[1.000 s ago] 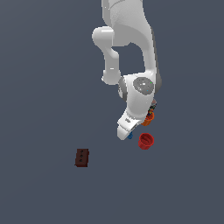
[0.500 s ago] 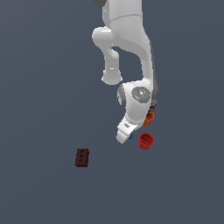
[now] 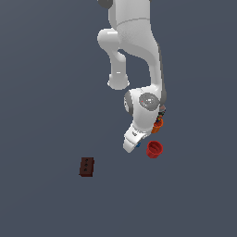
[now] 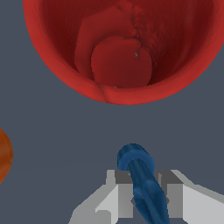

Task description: Pick up a designated object from a clutter of objects.

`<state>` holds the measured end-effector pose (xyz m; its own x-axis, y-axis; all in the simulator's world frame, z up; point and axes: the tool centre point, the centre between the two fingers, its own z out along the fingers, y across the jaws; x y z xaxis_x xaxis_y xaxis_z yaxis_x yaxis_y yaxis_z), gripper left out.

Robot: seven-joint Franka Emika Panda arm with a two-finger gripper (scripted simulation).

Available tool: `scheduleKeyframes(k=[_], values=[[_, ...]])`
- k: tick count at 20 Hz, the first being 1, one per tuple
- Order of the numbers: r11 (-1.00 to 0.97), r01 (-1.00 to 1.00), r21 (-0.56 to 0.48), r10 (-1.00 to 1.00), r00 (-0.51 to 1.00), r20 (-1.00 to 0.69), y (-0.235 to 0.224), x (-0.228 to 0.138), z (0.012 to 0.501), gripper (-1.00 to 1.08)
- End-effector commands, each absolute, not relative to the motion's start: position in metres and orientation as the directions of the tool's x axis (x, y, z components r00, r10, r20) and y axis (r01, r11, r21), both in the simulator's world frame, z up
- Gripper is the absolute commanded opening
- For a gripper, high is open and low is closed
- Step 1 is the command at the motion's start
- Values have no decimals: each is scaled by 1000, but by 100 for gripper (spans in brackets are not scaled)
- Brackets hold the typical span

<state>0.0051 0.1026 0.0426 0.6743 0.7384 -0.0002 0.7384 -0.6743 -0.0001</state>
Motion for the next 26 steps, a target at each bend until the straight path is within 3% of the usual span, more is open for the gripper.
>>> scheduleKeyframes(k=[1, 14, 26], values=[[-674, 739, 0, 739, 674, 0, 103, 5, 42, -100], [-674, 739, 0, 739, 674, 0, 87, -1, 63, -100], [-674, 739, 0, 739, 674, 0, 27, -25, 142, -100]])
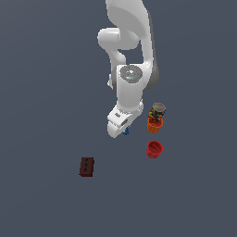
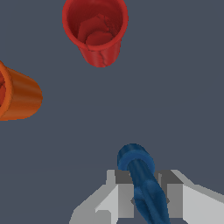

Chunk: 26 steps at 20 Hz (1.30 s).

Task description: Pick up a designated object from a clutter of objects.

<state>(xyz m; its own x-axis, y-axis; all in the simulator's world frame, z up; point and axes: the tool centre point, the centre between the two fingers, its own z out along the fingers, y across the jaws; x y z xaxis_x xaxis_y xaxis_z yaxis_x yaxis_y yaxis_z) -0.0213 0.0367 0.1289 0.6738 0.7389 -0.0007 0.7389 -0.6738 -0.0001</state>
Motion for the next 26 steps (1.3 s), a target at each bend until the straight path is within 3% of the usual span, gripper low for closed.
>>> scheduleKeyframes(k=[1, 26], values=[[-674, 739, 0, 739, 674, 1, 21, -28, 150, -100], [-674, 738, -1, 738, 674, 2, -142, -86, 367, -100]])
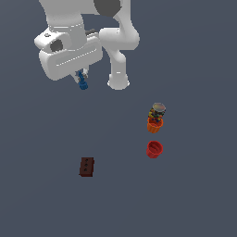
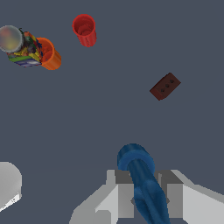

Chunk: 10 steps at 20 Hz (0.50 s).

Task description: Pick up a designated object from a clutter of objects.

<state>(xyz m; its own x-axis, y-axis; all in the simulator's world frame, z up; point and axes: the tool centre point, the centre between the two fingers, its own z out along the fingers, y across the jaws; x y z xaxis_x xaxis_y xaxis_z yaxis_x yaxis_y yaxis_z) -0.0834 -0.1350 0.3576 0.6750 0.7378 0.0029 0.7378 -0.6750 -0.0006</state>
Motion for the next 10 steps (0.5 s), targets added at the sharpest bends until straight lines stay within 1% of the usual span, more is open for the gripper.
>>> scheduleKeyframes(k=[1, 5, 10], values=[[-674, 738, -1, 738, 674, 1, -146, -87, 372, -100], [-675, 738, 0, 738, 675, 0, -158, -90, 387, -100], [-674, 738, 0, 738, 674, 0, -164, -90, 395, -100]])
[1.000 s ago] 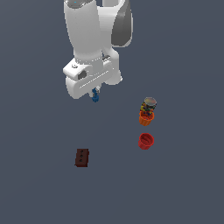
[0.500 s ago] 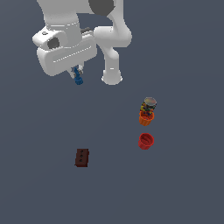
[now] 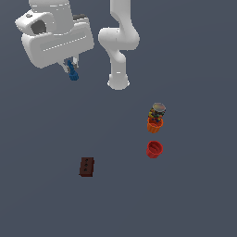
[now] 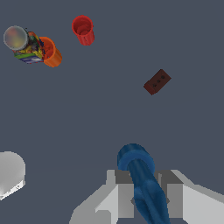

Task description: Pick up a designated object from a clutter of objects.

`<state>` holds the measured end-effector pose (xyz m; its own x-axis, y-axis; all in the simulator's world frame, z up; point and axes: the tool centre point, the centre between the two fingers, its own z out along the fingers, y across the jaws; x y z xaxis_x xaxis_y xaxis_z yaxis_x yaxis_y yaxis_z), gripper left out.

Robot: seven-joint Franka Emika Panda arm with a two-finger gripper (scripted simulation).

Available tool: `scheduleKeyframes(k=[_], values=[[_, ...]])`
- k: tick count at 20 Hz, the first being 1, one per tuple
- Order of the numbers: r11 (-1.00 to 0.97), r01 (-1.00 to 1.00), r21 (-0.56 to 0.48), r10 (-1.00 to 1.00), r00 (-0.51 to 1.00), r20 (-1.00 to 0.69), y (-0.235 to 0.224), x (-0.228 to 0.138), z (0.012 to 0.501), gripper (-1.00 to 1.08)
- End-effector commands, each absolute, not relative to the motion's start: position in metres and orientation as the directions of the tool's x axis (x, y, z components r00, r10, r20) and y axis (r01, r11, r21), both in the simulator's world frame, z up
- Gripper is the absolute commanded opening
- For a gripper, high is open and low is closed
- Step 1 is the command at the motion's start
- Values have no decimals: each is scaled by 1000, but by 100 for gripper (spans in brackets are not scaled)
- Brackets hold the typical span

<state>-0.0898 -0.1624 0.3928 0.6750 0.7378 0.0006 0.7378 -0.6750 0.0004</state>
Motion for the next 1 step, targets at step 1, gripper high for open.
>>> scheduleKeyframes(k=[1], values=[[-674, 738, 0, 738, 674, 0, -164, -90, 395, -100]])
